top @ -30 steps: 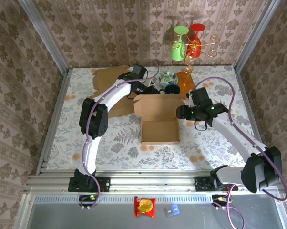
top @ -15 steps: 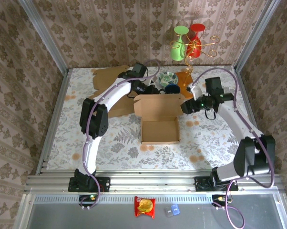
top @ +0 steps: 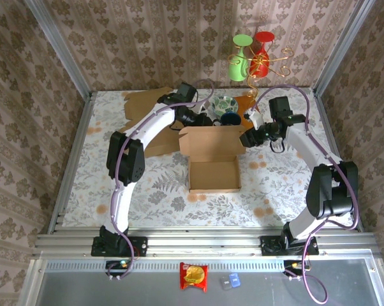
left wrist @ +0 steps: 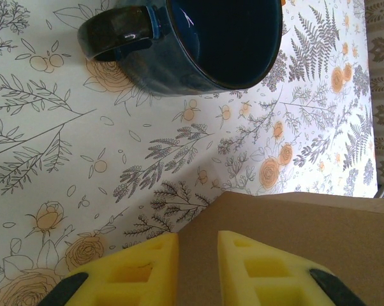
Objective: Fold the paper box
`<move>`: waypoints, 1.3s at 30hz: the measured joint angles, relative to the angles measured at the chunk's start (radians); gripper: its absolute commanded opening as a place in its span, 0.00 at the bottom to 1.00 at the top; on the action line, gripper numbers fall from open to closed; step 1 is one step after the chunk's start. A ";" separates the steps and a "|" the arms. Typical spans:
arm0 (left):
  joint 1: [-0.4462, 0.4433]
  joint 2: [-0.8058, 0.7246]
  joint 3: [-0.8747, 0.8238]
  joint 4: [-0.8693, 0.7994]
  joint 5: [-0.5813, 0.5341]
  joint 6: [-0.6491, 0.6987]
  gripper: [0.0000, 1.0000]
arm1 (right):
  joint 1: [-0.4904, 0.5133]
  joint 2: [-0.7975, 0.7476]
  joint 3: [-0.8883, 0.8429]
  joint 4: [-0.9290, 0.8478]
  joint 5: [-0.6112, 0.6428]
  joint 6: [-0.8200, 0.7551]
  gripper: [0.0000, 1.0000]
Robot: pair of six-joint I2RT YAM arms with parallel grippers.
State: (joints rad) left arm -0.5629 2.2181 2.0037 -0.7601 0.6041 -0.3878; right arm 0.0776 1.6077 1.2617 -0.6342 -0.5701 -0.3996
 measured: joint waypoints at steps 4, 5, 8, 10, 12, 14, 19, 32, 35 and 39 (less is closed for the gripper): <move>0.000 0.009 0.010 -0.004 -0.002 0.000 0.24 | 0.006 0.003 0.003 -0.004 0.001 -0.009 0.26; 0.000 0.013 0.014 -0.004 -0.002 0.000 0.24 | 0.008 0.003 0.007 -0.006 0.002 -0.013 0.23; 0.000 0.015 0.017 -0.007 -0.002 0.000 0.24 | 0.015 0.003 0.021 -0.015 0.008 -0.024 0.15; 0.000 0.016 0.020 -0.011 -0.002 0.000 0.24 | 0.021 0.003 0.028 -0.022 0.014 -0.029 0.11; 0.000 0.016 0.022 -0.011 -0.003 0.000 0.24 | 0.027 0.003 0.029 -0.026 0.020 -0.042 0.09; 0.000 0.016 0.025 -0.014 -0.003 0.000 0.24 | 0.034 0.003 0.030 -0.027 0.027 -0.050 0.06; 0.000 0.016 0.028 -0.017 -0.010 0.000 0.24 | 0.053 0.003 0.035 -0.027 0.062 -0.073 0.00; 0.097 -0.226 -0.144 -0.092 -0.397 0.004 0.55 | 0.097 -0.037 0.026 -0.029 0.157 -0.100 0.00; 0.165 -0.367 -0.223 -0.088 -0.452 0.027 0.50 | 0.104 -0.051 0.016 -0.028 0.173 -0.102 0.00; 0.209 -0.526 -0.369 -0.071 -0.401 0.122 0.42 | 0.113 -0.062 0.004 -0.021 0.192 -0.103 0.00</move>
State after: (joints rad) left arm -0.3542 1.6917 1.6348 -0.8307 0.2028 -0.2661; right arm 0.1909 1.5459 1.2655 -0.6552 -0.3782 -0.5022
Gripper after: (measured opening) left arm 0.439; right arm 0.064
